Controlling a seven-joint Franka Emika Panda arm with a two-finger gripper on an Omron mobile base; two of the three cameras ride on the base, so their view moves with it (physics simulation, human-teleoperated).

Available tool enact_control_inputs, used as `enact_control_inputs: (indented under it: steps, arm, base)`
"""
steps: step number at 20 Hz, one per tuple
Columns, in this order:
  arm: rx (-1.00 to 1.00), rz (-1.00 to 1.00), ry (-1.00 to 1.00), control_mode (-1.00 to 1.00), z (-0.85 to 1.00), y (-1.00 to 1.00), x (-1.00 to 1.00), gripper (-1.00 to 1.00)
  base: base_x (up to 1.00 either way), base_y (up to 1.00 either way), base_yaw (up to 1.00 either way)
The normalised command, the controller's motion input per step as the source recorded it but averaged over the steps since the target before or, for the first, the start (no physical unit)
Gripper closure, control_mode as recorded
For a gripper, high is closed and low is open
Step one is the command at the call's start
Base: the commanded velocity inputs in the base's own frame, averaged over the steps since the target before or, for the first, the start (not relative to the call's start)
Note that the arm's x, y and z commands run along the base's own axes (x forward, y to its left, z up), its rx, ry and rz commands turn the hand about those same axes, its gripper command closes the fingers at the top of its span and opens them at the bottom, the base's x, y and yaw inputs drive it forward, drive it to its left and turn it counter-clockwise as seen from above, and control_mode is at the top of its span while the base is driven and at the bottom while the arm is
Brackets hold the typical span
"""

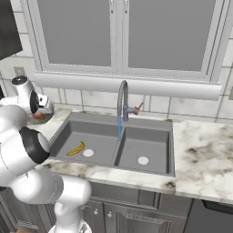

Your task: Pick the peachs from the sink and place them in one bowl. Place the banana in the other bowl. Then turn off the sink faucet.

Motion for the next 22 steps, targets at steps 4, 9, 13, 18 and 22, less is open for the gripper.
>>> enact_control_inputs:
  steps: [4,9,13,18,22]
  arm:
    - [0.04,0.0,0.09,-1.0,0.28,0.19,0.29,1.0]
    - [0.0,0.0,0.03,-1.0,0.03,0.24,0.24,1.0]
    - [0.0,0.0,-0.01,-1.0,-0.01,0.09,0.16,1.0]
    - [0.0,-0.01,0.0,-1.0,-0.06,0.12,0.21,1.0]
    - [0.0,-0.01,0.0,-1.0,-0.14,0.26,0.29,1.0]
  base:
    - [0.0,0.0,0.0]
    - [0.0,0.0,0.0]
    - [0.0,0.0,0.0]
    - [0.0,0.0,0.0]
    - [0.0,0.0,0.0]
